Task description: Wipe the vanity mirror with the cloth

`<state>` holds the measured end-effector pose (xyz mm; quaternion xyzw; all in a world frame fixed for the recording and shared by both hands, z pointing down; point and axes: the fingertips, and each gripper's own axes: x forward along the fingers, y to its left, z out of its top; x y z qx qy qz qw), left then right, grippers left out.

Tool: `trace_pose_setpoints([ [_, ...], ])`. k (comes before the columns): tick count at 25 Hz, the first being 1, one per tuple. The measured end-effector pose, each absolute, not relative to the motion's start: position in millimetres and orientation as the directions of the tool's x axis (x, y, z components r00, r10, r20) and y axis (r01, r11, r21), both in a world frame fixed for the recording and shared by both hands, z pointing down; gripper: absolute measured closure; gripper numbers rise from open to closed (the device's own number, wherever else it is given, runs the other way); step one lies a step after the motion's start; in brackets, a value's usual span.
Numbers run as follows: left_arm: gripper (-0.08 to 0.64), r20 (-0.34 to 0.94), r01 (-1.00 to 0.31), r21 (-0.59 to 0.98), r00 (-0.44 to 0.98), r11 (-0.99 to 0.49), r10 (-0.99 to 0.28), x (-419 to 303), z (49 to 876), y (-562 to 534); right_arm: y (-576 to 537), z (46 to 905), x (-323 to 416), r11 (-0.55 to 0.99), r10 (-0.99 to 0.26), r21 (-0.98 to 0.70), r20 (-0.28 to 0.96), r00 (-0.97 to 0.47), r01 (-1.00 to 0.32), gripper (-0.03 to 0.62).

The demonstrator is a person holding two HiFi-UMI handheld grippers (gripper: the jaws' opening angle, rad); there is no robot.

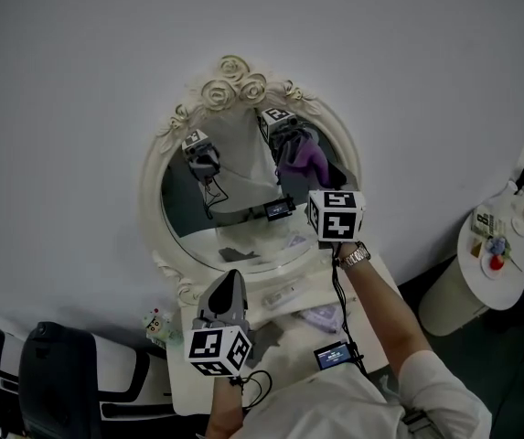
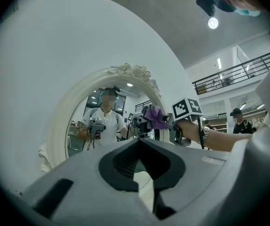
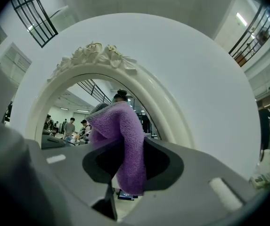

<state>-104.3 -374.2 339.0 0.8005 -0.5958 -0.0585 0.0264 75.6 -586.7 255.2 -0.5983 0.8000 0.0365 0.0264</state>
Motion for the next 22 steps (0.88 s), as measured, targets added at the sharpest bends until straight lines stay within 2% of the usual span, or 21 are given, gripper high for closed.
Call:
trace_pose_setpoints([
  [11, 0.557, -0.053, -0.962, 0.113, 0.244, -0.248, -0.968, -110.7, 344.6, -361.2, -580.1, 266.6, 98.1, 0.219, -0.974, -0.088, -0.083, -0.212, -0.972, 0.477],
  [22, 0.557, -0.037, -0.989, 0.126, 0.075, -0.079, -0.997, -169.2, 350.2, -328.2, -521.8, 263.0, -47.7, 0.515, -0.852, -0.073, -0.149, -0.502, -0.854, 0.477],
])
